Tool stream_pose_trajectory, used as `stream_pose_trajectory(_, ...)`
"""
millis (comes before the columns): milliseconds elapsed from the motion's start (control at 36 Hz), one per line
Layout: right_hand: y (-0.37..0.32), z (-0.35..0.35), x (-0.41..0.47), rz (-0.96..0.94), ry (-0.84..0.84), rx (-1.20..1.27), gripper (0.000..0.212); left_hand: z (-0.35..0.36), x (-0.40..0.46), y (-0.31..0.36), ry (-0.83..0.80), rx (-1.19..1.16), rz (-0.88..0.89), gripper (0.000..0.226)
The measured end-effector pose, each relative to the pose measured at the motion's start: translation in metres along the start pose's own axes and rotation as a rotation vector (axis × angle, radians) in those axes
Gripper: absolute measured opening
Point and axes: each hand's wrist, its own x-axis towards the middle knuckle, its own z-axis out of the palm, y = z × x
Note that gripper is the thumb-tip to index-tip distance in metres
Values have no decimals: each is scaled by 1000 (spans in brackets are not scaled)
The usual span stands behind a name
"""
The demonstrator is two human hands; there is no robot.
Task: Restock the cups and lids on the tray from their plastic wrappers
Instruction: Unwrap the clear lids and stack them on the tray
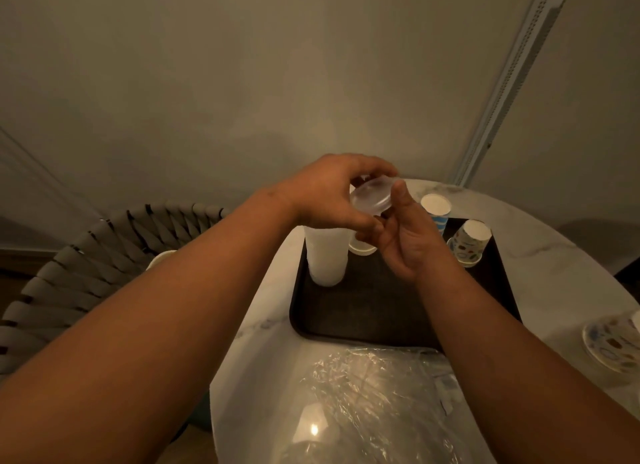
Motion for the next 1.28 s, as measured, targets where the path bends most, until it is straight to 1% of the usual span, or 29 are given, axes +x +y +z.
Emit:
stream_pose_trajectory(83, -2, 5, 4, -15, -31, 4, 84, -9, -2, 1, 9, 12, 0, 84)
stream_pose_trajectory(167, -2, 7, 10, -18, -35, -31, 89, -17, -4, 0, 6, 39, -11, 82)
stream_pose_trajectory(250, 3, 5, 16, -17, 57, -113, 103, -23, -5, -8, 42, 121, -50, 82)
stream_pose_trajectory(278, 7, 1, 18, -34, 118, -154, 102, -24, -6, -12, 39, 177, -76, 84)
stream_pose_trajectory(333, 20, -11, 17, -74, 236, -280, 89, -23, -7, -22, 1, 286, -143, 89)
stream_pose_trajectory(361, 29, -19, 16, -81, 262, -352, 84, -21, -8, -27, -22, 327, -176, 91)
stream_pose_trajectory(389, 39, -26, 14, -68, 261, -424, 84, -18, -8, -31, -41, 358, -202, 93)
stream_pose_trajectory(500, 74, -43, 8, 31, 202, -732, 116, -5, -9, -45, -95, 396, -241, 99)
stream_pose_trajectory(556, 82, -42, 10, 37, 172, -813, 120, 0, -8, -50, -113, 394, -242, 101)
stream_pose_trajectory(639, 88, -37, 16, 42, 137, -871, 117, 6, -5, -58, -134, 394, -248, 102)
stream_pose_trajectory(750, 89, -30, 24, -13, 100, -854, 109, 14, -2, -65, -139, 389, -248, 103)
stream_pose_trajectory(861, 93, -27, 28, -50, 93, -825, 95, 18, 2, -69, -134, 387, -245, 103)
stream_pose_trajectory(917, 95, -27, 30, -62, 92, -813, 93, 20, 4, -71, -135, 379, -247, 103)
stream_pose_trajectory(1000, 96, -26, 31, -90, 92, -810, 82, 23, 5, -73, -147, 367, -252, 105)
stream_pose_trajectory(1111, 97, -27, 30, -94, 94, -818, 78, 24, 4, -75, -149, 371, -244, 107)
stream_pose_trajectory(1167, 97, -27, 30, -84, 99, -800, 77, 23, 2, -73, -130, 348, -224, 100)
stream_pose_trajectory(1278, 98, -26, 29, -73, 100, -792, 72, 23, 2, -70, -117, 329, -180, 80)
